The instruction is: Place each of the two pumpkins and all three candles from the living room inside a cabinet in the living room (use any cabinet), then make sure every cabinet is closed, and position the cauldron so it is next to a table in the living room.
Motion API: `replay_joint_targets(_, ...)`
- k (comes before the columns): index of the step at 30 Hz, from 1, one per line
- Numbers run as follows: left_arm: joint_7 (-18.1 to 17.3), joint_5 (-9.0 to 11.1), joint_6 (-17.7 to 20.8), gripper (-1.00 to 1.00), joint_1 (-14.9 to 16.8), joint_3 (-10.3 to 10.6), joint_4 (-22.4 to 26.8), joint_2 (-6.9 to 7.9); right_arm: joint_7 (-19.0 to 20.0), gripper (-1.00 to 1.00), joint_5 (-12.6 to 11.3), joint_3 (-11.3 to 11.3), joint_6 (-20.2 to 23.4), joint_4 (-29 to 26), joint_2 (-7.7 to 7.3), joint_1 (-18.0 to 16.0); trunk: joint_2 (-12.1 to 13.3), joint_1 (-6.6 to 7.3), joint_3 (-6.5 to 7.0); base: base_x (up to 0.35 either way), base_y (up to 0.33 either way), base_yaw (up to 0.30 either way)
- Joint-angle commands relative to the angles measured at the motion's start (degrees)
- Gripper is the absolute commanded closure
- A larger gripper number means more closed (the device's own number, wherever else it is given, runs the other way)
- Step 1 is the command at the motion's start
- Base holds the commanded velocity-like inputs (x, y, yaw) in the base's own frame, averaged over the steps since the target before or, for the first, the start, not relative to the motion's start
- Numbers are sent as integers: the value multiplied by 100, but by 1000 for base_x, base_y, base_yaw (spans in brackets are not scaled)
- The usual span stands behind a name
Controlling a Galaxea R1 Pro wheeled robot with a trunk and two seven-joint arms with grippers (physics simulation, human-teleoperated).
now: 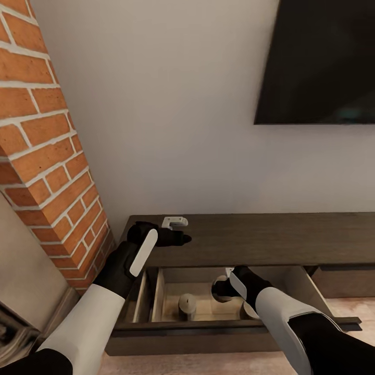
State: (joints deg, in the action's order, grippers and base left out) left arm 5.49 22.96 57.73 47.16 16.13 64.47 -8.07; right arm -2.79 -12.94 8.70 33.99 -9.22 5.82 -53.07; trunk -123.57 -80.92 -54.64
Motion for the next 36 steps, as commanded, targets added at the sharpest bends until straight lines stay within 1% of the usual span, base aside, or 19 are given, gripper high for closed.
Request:
replay_joint_targets(1, 58, 59, 19, -100, 4, 5, 4, 0, -29, 100, -59, 44, 28, -10, -1, -2, -2, 1, -6, 9, 0, 0)
replay_joint_targets(27, 49, 59, 19, -100, 4, 5, 13, -10, -33, 100, -59, 50, 28, -1, -1, -2, -1045, -570, -695, 0, 0, 0)
replay_joint_targets(36, 49, 59, 19, -100, 4, 5, 8, -10, -37, 100, -59, 48, 32, -1, -1, -2, -1045, -570, -718, 14, 0, 0)
